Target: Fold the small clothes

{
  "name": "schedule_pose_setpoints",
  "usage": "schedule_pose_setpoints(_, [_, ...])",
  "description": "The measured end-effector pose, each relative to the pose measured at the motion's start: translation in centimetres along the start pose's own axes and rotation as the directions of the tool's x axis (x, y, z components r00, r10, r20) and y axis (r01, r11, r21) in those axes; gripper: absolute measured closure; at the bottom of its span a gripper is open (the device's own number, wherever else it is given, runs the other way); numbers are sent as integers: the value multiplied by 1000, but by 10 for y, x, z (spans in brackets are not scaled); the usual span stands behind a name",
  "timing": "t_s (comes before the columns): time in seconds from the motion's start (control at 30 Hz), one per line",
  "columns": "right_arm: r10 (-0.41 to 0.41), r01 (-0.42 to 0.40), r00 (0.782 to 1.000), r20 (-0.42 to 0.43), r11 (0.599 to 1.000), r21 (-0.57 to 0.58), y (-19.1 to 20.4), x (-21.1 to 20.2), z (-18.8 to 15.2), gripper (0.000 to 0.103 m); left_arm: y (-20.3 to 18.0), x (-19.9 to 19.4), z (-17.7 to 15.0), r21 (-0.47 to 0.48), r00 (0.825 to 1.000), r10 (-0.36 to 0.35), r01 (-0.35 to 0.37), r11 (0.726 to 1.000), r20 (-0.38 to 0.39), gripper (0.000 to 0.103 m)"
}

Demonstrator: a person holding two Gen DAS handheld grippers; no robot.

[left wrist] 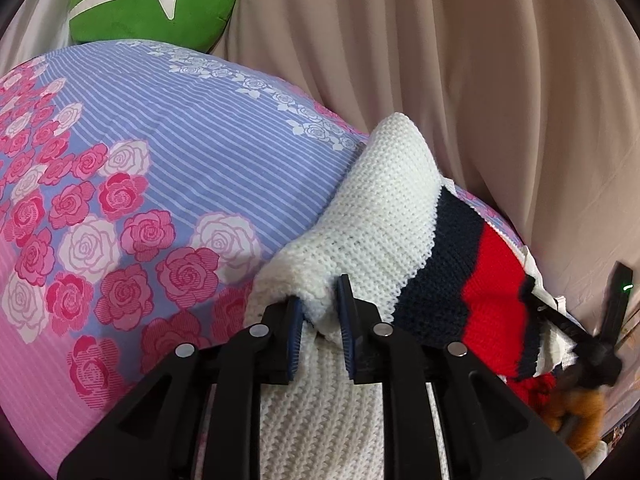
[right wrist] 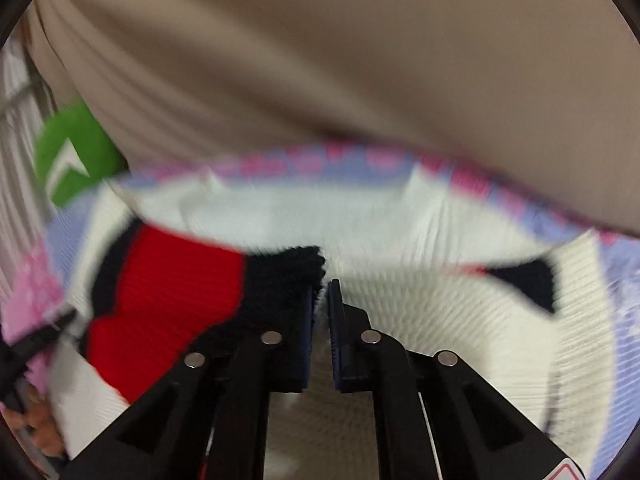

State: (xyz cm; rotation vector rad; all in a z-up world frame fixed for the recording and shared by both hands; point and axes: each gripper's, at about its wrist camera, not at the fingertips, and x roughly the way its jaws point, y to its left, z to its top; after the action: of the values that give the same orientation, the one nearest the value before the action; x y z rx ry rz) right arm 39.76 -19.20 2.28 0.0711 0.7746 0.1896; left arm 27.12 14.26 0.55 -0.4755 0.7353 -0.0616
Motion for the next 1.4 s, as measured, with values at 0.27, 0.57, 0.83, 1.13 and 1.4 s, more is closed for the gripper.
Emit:
schedule_pose_setpoints(0.27, [190,-183,979,73,979,-86,73,-61,12,86,0,-1,0,6,1000,1,-1,1000,3,86])
schedule_pose_setpoints(0.57, [170,-180,982,-79,971,-156,154,38,19,96,3,-1,-1,3,1000,-8,8,1000,2,86])
schedule_pose_setpoints(0.83, [149,-146,987,58,988,-47,117,-45,2,76,4,-2,1,3,1000,-23,23,1000,0,84])
schedule_pose_setpoints(1.13, [-100,89,993,64,985,145,-21,-226,-169,35,-15,-57,-34,181,1000,-4,7,984,-15,26])
schedule_pose_setpoints(1.4, [-175,172,984,-21,935,310,-68,-312,-309,29,20,-163,-103,299,997,28,-7,954,-67,13])
